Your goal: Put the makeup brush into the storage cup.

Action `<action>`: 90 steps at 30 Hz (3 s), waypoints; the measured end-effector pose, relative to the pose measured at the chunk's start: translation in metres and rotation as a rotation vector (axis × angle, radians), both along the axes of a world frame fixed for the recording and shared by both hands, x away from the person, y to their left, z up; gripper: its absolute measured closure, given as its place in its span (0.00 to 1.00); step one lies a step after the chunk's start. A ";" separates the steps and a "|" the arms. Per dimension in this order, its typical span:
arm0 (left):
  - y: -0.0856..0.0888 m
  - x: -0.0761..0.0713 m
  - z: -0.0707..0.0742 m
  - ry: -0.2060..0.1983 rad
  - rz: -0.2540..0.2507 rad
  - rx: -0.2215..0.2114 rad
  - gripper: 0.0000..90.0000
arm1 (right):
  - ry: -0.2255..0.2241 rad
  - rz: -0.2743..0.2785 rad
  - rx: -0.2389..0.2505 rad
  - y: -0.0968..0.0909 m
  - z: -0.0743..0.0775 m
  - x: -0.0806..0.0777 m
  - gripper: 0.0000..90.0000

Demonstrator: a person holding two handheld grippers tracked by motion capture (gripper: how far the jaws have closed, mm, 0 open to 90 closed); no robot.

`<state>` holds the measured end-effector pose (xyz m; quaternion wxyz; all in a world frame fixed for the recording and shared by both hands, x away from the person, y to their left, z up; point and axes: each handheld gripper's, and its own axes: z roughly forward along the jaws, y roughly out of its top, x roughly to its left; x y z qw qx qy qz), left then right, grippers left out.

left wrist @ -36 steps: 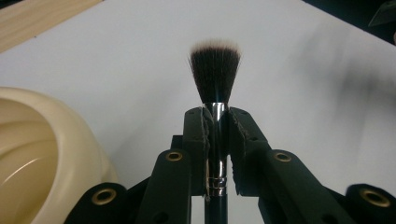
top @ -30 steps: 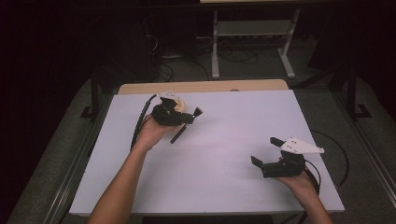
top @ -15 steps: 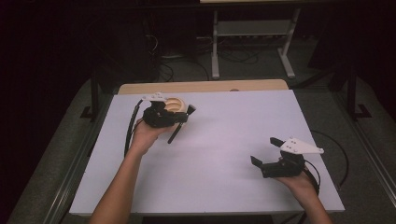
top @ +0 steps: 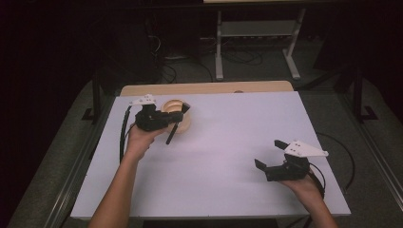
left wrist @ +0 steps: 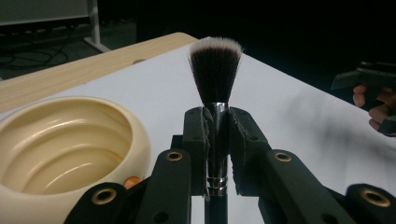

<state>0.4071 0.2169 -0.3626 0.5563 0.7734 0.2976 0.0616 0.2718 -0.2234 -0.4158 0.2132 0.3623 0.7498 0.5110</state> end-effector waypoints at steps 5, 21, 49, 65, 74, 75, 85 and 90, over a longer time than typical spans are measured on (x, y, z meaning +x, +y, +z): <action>0.007 0.001 0.000 -0.015 0.028 -0.016 0.87 | -0.002 0.005 -0.004 0.000 0.000 0.001 0.00; 0.026 0.004 -0.001 -0.054 0.122 -0.061 0.87 | -0.003 0.006 -0.008 0.001 0.000 0.001 0.00; 0.039 0.009 0.006 -0.123 0.233 -0.102 0.87 | -0.006 0.000 0.001 0.000 0.001 0.000 0.00; 0.037 0.020 0.019 -0.142 0.245 -0.110 0.87 | -0.003 -0.004 0.010 -0.001 0.001 0.000 0.00; 0.036 0.026 0.028 -0.166 0.256 -0.131 0.87 | -0.008 -0.005 0.017 -0.002 0.002 -0.001 0.00; 0.036 0.027 0.029 -0.167 0.258 -0.133 0.87 | -0.007 -0.005 0.016 -0.002 0.002 -0.001 0.00; 0.034 0.034 0.033 -0.183 0.272 -0.147 0.87 | -0.006 -0.003 0.016 -0.002 0.002 0.000 0.00; 0.032 0.038 0.034 -0.194 0.269 -0.151 0.87 | -0.006 0.000 0.014 -0.002 0.001 0.000 0.00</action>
